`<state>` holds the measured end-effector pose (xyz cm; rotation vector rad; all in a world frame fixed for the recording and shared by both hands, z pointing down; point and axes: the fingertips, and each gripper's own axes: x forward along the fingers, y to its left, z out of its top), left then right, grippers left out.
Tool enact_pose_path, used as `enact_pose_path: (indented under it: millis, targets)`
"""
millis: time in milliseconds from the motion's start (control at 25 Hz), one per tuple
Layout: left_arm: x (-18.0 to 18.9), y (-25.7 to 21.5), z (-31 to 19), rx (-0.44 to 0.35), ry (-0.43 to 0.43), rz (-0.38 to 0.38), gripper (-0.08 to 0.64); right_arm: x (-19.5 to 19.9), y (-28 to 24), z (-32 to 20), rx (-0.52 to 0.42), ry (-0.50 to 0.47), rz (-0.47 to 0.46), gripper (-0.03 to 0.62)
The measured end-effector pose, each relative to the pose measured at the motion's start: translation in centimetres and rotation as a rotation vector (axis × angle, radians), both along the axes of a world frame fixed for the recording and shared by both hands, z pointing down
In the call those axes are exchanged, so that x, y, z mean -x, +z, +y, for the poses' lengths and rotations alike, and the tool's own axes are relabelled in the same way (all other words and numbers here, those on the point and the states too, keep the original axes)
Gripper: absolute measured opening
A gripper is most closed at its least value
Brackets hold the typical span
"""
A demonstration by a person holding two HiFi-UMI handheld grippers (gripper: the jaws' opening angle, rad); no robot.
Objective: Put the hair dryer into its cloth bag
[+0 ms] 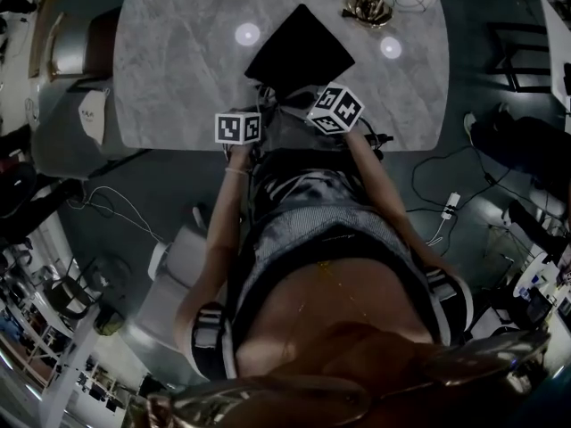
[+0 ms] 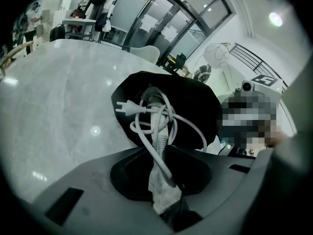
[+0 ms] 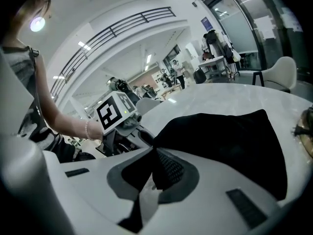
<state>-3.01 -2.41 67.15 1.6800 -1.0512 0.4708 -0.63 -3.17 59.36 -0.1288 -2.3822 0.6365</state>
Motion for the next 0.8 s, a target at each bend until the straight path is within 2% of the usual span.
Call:
enact_pose_path:
  millis: [320,680,800]
  targets:
    - [-1.8,-0.1,-3.5,-0.002,-0.030,0.065,0.083,-0.7,-0.6,-0.3,0.002,-0.012,-0.016,0.071]
    - [-2.3,-1.0,-6.8,-0.023,-0.139,0.211,0.080,-1.6,-0.6,0.1,-0.011,-0.048,0.004,0.071]
    - [-2.8,-1.2,-7.7,-0.021,-0.155,0.238,0.078,-1.7,-1.2,0.2,-0.007,-0.055,-0.022,0.071]
